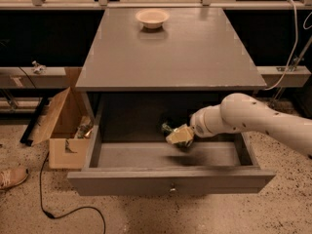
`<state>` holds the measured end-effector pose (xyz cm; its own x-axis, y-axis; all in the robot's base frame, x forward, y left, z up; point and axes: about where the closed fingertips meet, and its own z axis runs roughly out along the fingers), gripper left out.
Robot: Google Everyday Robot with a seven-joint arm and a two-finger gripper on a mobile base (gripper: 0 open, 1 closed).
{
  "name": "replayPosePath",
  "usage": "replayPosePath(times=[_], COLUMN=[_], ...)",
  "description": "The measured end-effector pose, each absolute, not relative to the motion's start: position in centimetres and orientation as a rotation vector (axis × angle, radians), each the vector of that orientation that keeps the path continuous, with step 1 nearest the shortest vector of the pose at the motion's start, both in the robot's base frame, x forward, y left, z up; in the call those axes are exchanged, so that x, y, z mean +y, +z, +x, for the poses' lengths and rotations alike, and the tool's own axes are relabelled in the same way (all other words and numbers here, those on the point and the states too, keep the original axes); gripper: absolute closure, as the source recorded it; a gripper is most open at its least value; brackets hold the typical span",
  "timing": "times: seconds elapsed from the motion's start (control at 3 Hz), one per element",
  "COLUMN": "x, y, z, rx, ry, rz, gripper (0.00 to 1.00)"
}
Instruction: Place green can into top drawer
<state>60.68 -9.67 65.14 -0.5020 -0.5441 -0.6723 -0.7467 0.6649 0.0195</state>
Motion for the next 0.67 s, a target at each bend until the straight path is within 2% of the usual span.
replayPosePath(times=[0.67], x=[-15.5], y=[72.3], z=[55.9], rx=[2.173], ry=[0.352], rz=[-0.886], gripper=[0.0])
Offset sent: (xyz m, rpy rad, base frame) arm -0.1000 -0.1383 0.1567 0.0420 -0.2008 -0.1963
